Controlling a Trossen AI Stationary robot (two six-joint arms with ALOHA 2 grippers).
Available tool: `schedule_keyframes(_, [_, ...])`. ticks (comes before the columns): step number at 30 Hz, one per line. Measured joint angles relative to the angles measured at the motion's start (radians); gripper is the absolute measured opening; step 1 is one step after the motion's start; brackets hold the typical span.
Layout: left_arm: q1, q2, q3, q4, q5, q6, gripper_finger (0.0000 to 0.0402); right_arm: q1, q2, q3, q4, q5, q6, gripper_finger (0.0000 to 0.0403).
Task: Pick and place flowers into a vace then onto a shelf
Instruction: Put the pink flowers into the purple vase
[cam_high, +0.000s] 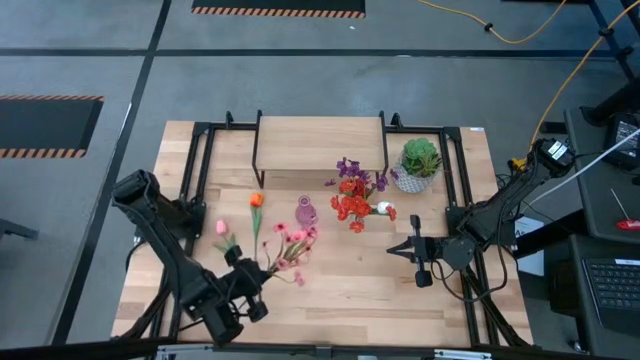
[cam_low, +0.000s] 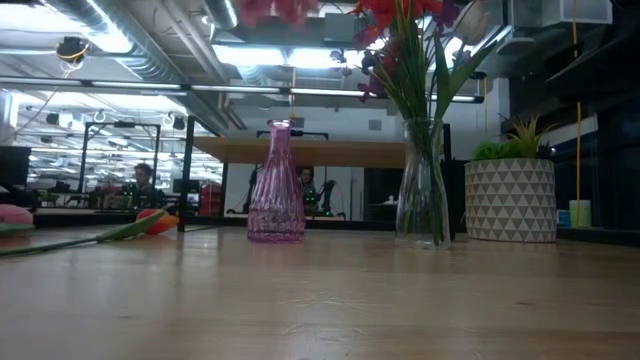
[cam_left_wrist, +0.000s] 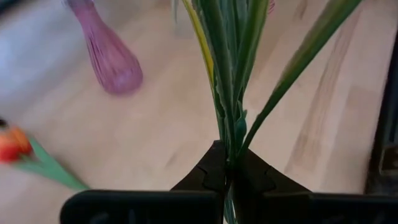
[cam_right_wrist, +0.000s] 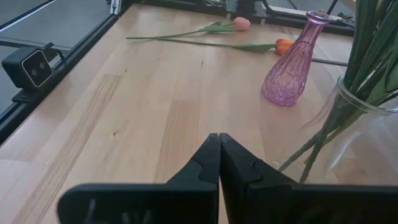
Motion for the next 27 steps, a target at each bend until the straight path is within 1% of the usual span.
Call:
schedule_keyframes(2, [-0.009, 0.000, -0.003, 0.001, -0.062, 0.006, 0.0004, 0.000, 0.000, 0.000, 0.000, 0.000, 0.000, 0.0004])
schedule_keyframes(3, [-0.011, -0.001, -0.009, 0.000, -0.075, 0.006, 0.0004, 0.000, 0.000, 0.000, 0.000, 0.000, 0.000, 0.0004])
schedule_keyframes(9, [-0.007, -0.002, -0.067, 0.008, -0.123, -0.041, 0.0004, 0.000, 0.000, 0.000, 0.000, 0.000, -0.001, 0.0004])
schedule_keyframes(14, [0.021, -0.003, -0.122, 0.056, -0.128, -0.043, 0.0004, 0.000, 0.000, 0.000, 0.001, 0.000, -0.002, 0.0004])
schedule_keyframes(17, [0.039, -0.005, -0.131, 0.125, -0.115, 0.041, 0.0003, 0.000, 0.000, 0.000, 0.001, 0.000, -0.008, 0.0004])
schedule_keyframes(23, [0.077, -0.032, -0.132, 0.275, -0.080, 0.267, 0.0003, 0.000, 0.000, 0.000, 0.010, 0.000, -0.029, 0.0004])
schedule_keyframes(27, [0.118, -0.062, -0.132, 0.348, -0.052, 0.425, 0.0003, 0.000, 0.000, 0.000, 0.010, 0.000, -0.030, 0.0004])
